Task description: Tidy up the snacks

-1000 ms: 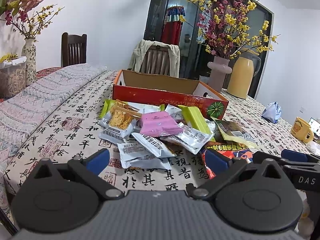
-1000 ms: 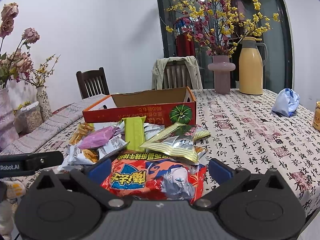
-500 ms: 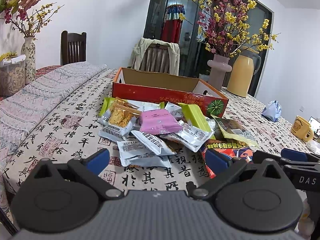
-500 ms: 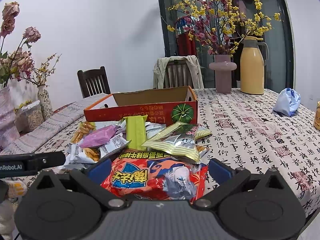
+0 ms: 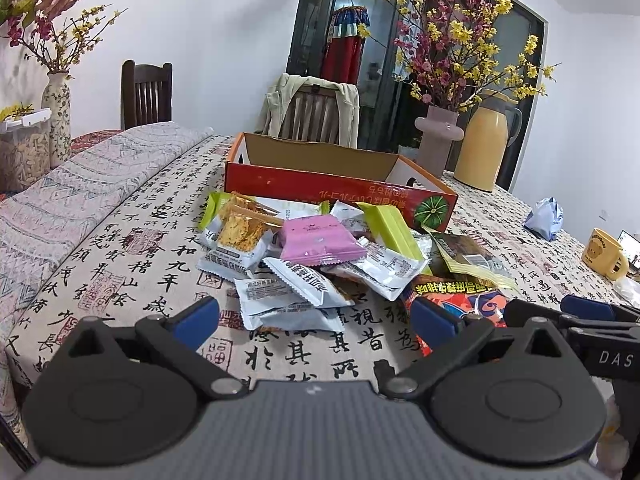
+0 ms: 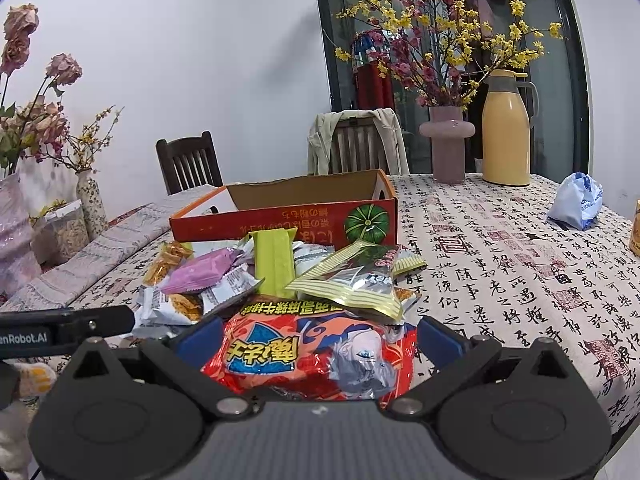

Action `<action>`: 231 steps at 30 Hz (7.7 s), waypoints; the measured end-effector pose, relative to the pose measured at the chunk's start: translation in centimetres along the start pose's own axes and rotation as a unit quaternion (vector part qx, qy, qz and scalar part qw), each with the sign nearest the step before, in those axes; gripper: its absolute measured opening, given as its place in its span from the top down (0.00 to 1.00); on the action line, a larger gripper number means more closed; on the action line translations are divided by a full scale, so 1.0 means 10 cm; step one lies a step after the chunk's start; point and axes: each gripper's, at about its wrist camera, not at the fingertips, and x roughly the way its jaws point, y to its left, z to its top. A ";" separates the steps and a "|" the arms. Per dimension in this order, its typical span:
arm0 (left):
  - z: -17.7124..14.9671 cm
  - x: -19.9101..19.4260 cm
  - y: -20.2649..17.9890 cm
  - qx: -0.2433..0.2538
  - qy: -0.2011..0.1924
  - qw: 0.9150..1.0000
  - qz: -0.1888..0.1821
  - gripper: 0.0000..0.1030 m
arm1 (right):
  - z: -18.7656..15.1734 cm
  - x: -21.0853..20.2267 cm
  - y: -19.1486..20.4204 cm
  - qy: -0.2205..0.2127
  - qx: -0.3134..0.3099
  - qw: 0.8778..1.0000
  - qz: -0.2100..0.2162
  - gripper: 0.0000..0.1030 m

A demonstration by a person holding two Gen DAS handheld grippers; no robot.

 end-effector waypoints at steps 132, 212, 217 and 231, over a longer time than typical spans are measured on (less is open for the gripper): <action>1.89 1.82 0.11 0.022 -0.024 0.998 0.052 0.63 | 1.95 2.25 -0.48 -0.002 0.076 0.996 0.055 0.69; 1.00 0.33 0.21 0.004 -0.060 0.996 0.067 0.00 | 0.99 0.75 -0.30 -0.020 0.047 0.999 0.004 0.00; 0.77 0.24 0.26 -0.001 -0.042 0.997 0.061 0.00 | 0.69 0.63 -0.24 0.008 0.037 0.999 0.002 0.00; 0.19 0.03 0.48 -0.008 -0.023 0.999 0.047 0.00 | 0.07 0.37 0.03 0.024 -0.008 1.000 0.009 0.00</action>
